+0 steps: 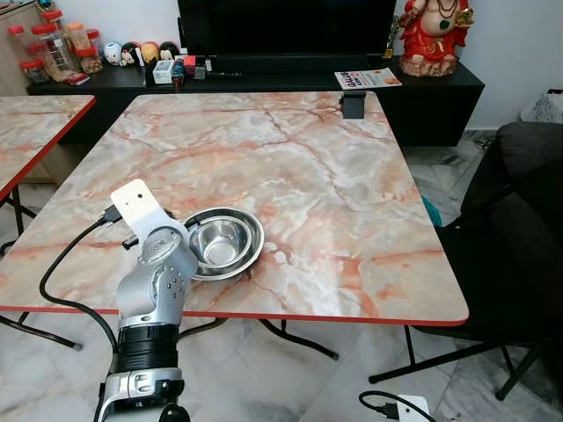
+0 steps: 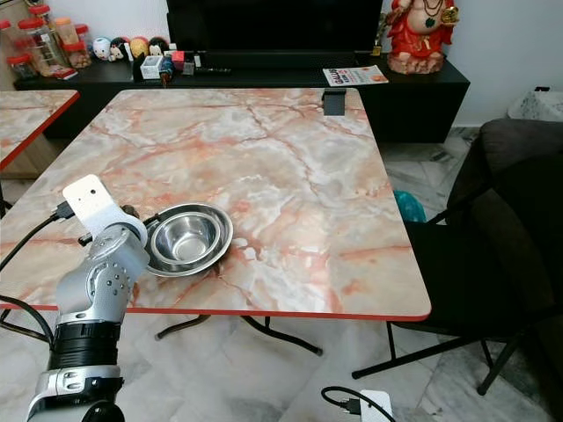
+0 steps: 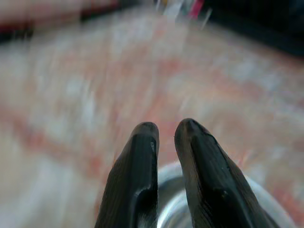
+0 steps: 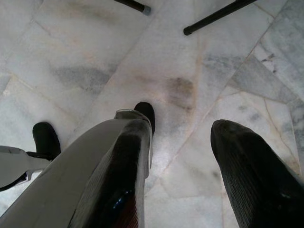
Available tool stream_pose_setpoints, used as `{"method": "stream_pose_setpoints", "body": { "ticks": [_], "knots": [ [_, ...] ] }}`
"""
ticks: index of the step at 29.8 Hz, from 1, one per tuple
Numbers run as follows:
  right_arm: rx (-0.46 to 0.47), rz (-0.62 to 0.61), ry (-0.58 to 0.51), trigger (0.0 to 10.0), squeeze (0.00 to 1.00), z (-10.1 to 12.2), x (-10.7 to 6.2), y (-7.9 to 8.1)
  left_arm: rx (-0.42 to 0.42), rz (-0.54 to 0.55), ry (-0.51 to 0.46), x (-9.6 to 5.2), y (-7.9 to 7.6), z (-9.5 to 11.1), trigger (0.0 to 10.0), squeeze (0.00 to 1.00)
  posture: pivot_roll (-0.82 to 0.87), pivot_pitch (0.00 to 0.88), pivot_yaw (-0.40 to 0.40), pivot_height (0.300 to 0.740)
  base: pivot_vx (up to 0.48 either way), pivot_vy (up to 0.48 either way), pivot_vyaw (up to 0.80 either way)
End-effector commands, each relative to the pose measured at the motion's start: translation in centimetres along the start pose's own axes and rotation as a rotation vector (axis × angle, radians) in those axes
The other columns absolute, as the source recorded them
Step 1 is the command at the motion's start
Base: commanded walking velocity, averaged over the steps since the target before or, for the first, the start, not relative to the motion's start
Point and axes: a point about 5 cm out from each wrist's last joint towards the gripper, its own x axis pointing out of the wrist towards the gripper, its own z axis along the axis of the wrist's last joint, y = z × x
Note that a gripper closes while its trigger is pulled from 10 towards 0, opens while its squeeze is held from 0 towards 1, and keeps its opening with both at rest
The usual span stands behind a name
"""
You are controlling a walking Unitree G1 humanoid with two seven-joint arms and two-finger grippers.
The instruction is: Setting the table
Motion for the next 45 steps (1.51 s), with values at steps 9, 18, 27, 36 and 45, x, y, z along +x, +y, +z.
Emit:
{"method": "stream_pose_setpoints", "body": {
  "ticks": [9,18,27,36,45],
  "knots": [
    [0.036,0.015,-0.091,10.0,0.0,2.3,0.2,0.3,0.485,0.259,-0.331,0.7,8.9,3.1,10.0,0.0,-0.03,0.0,0.008,0.74,0.0,0.0,0.0],
    [0.025,0.02,-0.11,10.0,0.0,2.7,0.2,0.8,0.935,0.564,-0.251,-1.1,20.5,1.9,10.0,0.0,0.0,0.0,0.004,0.74,0.0,0.0,0.0],
    [0.03,0.014,-0.112,10.0,0.0,2.6,0.2,1.1,1.065,0.752,0.065,-5.1,28.0,-4.7,10.0,0.0,-0.01,0.0,0.016,0.74,0.0,0.0,0.0],
    [0.05,-0.003,-0.109,10.0,0.0,2.2,0.2,0.9,0.921,0.654,0.535,-9.5,29.8,-14.4,10.0,0.0,-0.04,0.0,0.028,0.74,0.0,0.0,0.0],
    [0.044,0.004,-0.109,10.0,0.0,2.6,0.2,1.0,0.631,-0.08,0.885,-12.4,19.3,-24.3,10.0,0.0,-0.05,0.0,0.028,0.74,0.0,0.0,0.0]
  ]
}}
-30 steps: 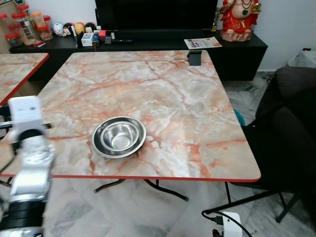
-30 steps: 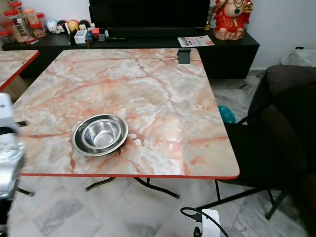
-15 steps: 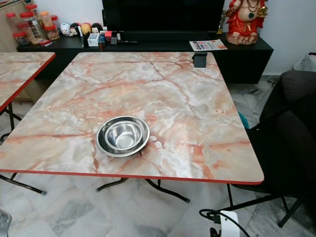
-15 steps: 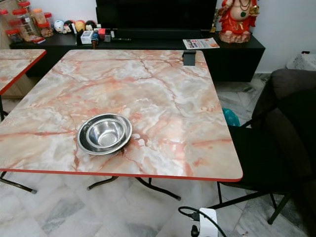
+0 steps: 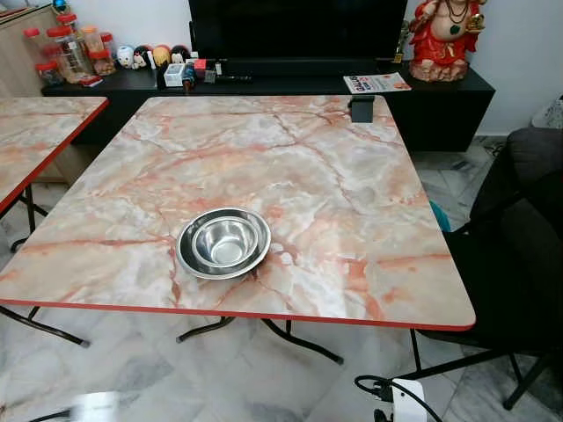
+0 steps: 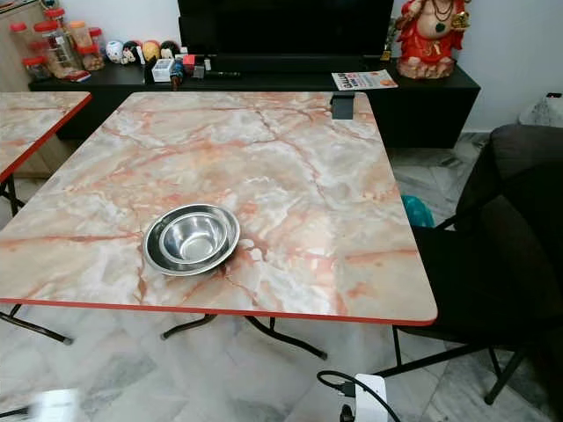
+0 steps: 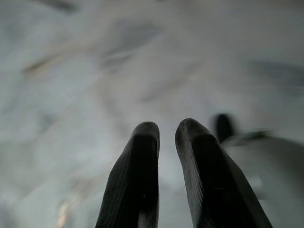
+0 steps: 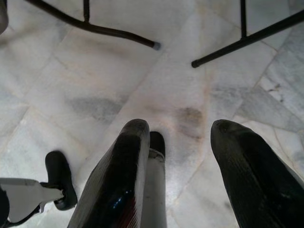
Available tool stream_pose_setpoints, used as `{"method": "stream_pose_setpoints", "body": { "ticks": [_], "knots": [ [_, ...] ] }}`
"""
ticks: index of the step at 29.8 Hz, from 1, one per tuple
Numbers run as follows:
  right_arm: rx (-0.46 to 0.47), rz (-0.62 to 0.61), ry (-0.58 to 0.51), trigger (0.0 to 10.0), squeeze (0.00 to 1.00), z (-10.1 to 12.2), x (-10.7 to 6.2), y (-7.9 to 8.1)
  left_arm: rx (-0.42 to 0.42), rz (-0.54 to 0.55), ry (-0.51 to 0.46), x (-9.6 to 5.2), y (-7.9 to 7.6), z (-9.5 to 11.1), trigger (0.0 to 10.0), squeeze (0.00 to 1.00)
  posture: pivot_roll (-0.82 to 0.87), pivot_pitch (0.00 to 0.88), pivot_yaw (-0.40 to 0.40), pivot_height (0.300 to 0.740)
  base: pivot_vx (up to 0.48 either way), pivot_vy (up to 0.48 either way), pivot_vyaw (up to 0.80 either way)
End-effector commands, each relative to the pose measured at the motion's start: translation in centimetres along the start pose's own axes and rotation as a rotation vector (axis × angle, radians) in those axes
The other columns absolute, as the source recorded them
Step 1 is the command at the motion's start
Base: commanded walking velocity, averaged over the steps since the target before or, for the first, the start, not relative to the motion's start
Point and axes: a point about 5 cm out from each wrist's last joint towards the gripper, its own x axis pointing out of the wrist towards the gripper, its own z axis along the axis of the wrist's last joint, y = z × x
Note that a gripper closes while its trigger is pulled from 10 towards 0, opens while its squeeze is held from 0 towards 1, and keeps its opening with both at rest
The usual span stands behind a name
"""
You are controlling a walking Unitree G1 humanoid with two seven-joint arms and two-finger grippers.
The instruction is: Setting the table
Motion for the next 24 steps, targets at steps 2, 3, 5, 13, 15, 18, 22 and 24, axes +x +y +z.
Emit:
{"method": "stream_pose_setpoints", "body": {
  "ticks": [2,3,5,13,15,18,22,24],
  "knots": [
    [0.001,-0.002,-0.008,10.0,0.0,0.4,0.1,-0.2,0.031,-0.059,0.001,0.0,-0.9,-0.1,10.0,0.0,-0.06,0.0,0.031,0.74,0.0,0.0,0.0],
    [0.003,-0.004,-0.011,10.0,0.0,0.5,0.1,-0.2,0.035,-0.08,-0.005,0.0,-1.7,0.1,10.0,0.0,-0.07,0.0,0.037,0.74,0.0,0.0,0.0],
    [0.004,-0.004,-0.013,10.0,0.0,0.6,0.1,-0.2,0.03,-0.09,-0.006,0.0,-2.1,0.2,10.0,0.0,-0.08,0.0,0.038,0.74,0.0,0.0,0.0],
    [0.006,-0.009,-0.019,10.0,0.0,0.9,0.1,-0.5,0.026,-0.139,-0.038,0.1,-3.6,1.1,10.0,0.0,-0.08,0.0,0.028,0.74,0.0,0.0,0.0],
    [-0.008,-0.006,-0.019,10.0,0.0,1.0,0.2,-0.7,0.04,-0.156,-0.039,0.0,-4.3,1.1,10.0,0.0,-0.07,0.0,0.006,0.74,0.0,0.0,0.0],
    [-0.027,-0.001,-0.023,10.0,0.0,1.3,0.2,-0.9,0.036,-0.157,-0.035,-0.1,-4.7,1.0,10.0,0.0,-0.08,0.0,-0.001,0.74,0.0,0.0,0.0],
    [-0.036,-0.002,-0.033,10.0,0.0,1.8,0.3,-1.1,-0.022,-0.147,-0.027,-0.1,-4.7,0.7,10.0,0.0,-0.08,0.0,-0.002,0.74,0.0,0.0,0.0],
    [-0.041,-0.002,-0.035,10.0,0.0,1.8,0.3,-1.2,-0.017,-0.145,-0.022,-0.1,-4.7,0.7,10.0,0.0,-0.08,0.0,-0.001,0.74,0.0,0.0,0.0]
  ]
}}
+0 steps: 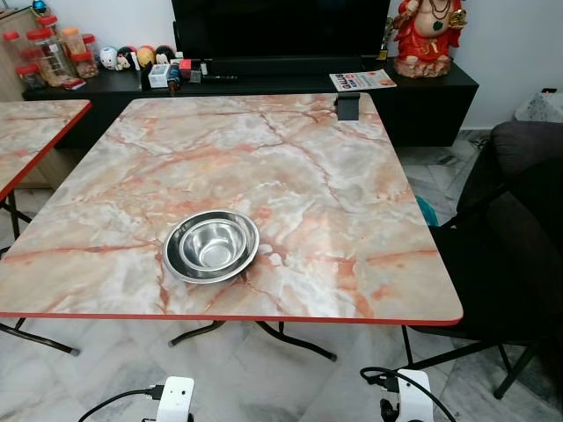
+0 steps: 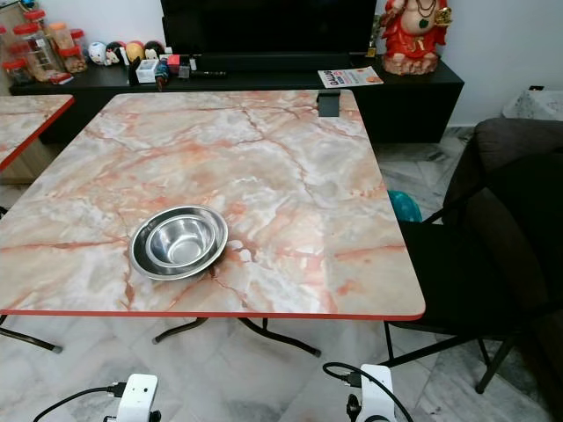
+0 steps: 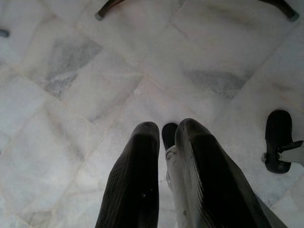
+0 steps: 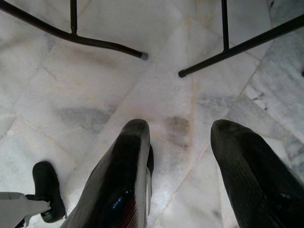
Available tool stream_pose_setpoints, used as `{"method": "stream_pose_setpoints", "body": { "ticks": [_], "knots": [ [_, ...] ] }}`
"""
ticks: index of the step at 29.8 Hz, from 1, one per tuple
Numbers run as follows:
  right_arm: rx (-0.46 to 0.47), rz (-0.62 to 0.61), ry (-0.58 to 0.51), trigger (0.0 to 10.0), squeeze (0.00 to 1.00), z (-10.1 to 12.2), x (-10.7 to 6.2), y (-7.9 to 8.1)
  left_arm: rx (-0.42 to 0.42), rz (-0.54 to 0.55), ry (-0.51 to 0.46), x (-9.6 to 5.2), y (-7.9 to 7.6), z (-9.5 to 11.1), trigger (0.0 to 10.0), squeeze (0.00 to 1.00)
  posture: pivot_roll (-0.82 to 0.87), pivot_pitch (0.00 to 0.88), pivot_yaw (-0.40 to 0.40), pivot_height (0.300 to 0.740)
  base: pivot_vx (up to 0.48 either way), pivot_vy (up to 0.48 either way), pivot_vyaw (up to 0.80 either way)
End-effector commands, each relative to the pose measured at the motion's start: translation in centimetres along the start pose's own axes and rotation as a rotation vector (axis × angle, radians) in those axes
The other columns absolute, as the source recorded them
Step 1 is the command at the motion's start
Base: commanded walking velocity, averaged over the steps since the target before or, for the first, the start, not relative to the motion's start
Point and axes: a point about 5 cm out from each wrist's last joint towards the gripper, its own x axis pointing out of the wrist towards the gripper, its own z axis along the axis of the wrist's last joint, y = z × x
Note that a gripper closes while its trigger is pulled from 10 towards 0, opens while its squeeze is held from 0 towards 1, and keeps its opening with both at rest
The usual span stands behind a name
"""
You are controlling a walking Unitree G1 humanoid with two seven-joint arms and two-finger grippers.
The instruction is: Setting the table
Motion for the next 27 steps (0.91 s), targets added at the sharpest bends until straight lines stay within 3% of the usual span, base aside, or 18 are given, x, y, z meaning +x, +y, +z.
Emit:
{"method": "stream_pose_setpoints", "body": {
  "ticks": [1,15,27],
  "knots": [
    [-0.005,0.009,-0.001,10.0,0.0,0.21,0.05,0.1,-0.004,0.01,0.017,-0.04,0.09,-0.36,10.0,0.0,-0.08,0.0,-0.001,0.74,0.0,0.0,0.0],
    [0.007,0.017,0.002,10.0,0.0,0.25,0.08,0.6,0.011,0.014,0.02,0.04,0.31,-0.09,10.0,0.0,-0.1,0.0,0.026,0.74,0.0,0.298,0.0],
    [0.05,0.012,0.001,10.0,0.0,0.23,0.09,1.1,0.048,0.008,0.023,0.07,0.55,0.04,10.0,0.0,-0.11,0.0,0.065,0.74,0.0,0.48,0.0]
  ]
}}
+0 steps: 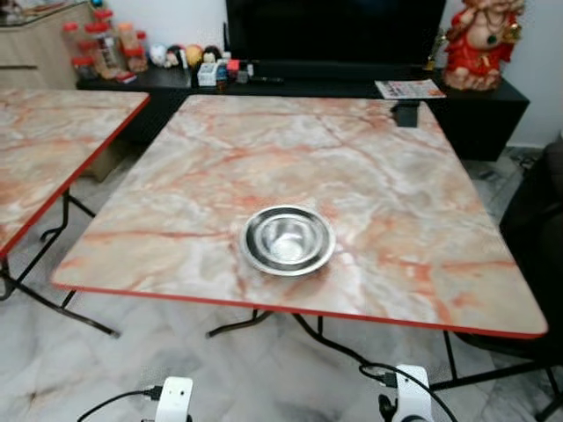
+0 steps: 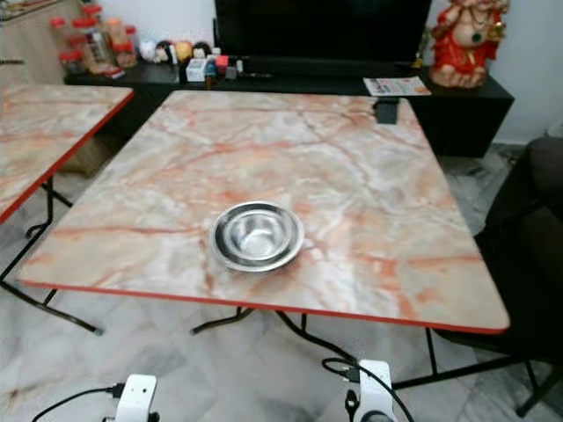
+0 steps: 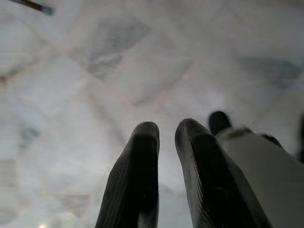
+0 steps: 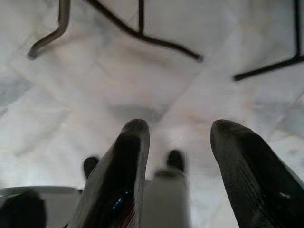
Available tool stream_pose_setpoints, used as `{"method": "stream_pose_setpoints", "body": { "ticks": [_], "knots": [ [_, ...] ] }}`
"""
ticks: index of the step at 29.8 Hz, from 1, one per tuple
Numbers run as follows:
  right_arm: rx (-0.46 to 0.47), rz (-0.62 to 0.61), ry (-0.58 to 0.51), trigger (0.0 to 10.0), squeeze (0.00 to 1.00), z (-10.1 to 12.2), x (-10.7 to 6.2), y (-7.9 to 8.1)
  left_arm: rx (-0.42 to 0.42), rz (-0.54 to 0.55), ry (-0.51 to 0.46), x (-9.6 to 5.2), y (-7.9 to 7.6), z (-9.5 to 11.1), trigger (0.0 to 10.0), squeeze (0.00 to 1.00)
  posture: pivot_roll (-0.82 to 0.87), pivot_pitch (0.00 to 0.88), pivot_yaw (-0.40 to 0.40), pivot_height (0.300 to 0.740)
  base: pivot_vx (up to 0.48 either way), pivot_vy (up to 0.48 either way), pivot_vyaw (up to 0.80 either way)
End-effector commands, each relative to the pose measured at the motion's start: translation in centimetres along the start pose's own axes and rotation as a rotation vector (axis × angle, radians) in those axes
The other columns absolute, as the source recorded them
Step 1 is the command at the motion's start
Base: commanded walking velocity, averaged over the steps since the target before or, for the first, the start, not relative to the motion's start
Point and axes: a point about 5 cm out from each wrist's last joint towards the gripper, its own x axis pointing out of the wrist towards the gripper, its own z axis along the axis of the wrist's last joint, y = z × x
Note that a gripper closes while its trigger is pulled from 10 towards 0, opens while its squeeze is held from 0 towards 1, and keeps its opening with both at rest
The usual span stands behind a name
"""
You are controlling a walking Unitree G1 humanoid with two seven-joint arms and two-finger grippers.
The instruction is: Setting the table
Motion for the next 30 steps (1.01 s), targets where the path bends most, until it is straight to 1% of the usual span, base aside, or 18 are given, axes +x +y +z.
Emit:
{"method": "stream_pose_setpoints", "body": {
  "ticks": [1,8,17,30],
  "knots": [
    [0.021,-0.019,0.009,10.0,0.0,-0.2,0.0,-0.4,0.019,-0.008,0.011,0.0,-0.2,-0.1,10.0,0.0,-0.12,0.0,0.072,0.74,0.0,0.48,0.0],
    [0.046,-0.02,0.015,10.0,0.0,-0.5,-0.1,0.0,0.045,-0.012,0.005,0.1,0.1,0.3,10.0,0.0,-0.12,0.0,0.089,0.74,0.0,0.48,0.0],
    [0.066,-0.024,0.024,10.0,0.0,-1.0,-0.2,0.0,0.037,0.005,-0.007,0.2,0.5,0.8,10.0,0.0,-0.1,0.0,0.089,0.74,0.0,0.48,0.0],
    [0.079,-0.018,0.023,10.0,0.0,-1.0,-0.2,0.4,0.032,0.014,-0.016,0.2,0.7,1.1,10.0,0.0,-0.08,0.0,0.096,0.74,0.0,0.48,0.0]
  ]
}}
